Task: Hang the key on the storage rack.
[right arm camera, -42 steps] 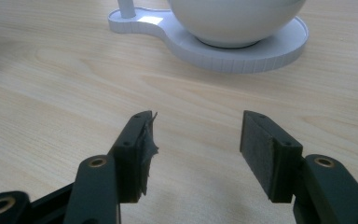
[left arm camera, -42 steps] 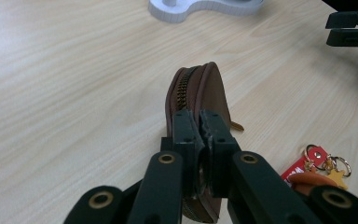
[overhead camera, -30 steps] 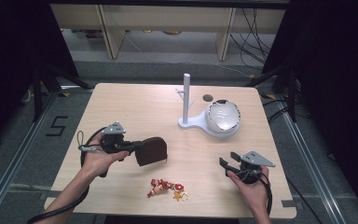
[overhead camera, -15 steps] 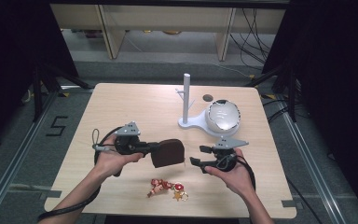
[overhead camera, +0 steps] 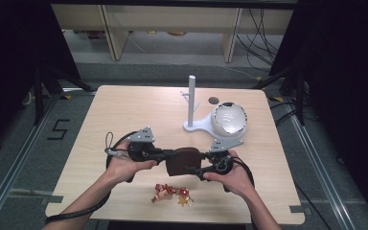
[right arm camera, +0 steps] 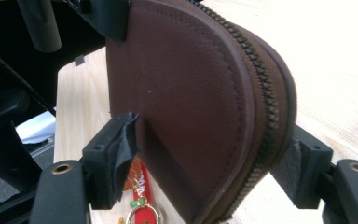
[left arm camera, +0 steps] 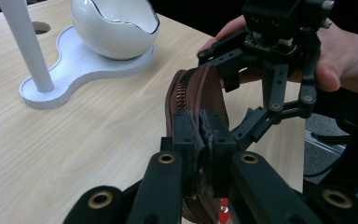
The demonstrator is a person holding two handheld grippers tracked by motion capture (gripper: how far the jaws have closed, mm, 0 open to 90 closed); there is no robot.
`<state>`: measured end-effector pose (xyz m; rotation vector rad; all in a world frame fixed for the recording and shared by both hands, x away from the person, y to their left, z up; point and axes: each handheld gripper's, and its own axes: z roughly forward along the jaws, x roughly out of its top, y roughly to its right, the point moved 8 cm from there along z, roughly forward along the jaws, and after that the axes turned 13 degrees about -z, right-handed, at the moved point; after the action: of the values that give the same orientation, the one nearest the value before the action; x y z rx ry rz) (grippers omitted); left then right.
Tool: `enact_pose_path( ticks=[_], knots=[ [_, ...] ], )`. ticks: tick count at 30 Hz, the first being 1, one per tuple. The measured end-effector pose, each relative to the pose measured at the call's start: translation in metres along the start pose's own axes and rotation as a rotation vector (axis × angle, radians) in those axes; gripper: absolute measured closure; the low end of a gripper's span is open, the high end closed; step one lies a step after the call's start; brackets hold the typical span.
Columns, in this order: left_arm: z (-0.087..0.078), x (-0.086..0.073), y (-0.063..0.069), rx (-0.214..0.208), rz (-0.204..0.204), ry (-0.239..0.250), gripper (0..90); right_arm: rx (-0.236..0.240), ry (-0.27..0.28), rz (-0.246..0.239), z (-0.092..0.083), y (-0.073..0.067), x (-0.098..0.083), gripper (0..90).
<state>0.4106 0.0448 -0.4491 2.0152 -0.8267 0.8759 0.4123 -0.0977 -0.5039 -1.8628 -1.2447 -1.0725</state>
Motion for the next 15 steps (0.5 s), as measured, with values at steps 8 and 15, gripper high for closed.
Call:
enact_pose_path(
  ticks=[8,15],
  knots=[
    [-0.001,0.0,-0.002,-0.029,-0.004,0.026,84.3,0.031,0.026,0.028,-0.012,0.002,-0.001,51.1],
    [0.002,0.001,-0.01,0.007,0.037,0.046,79.4,0.036,0.05,0.015,-0.022,-0.003,0.004,67.9]
  ],
)
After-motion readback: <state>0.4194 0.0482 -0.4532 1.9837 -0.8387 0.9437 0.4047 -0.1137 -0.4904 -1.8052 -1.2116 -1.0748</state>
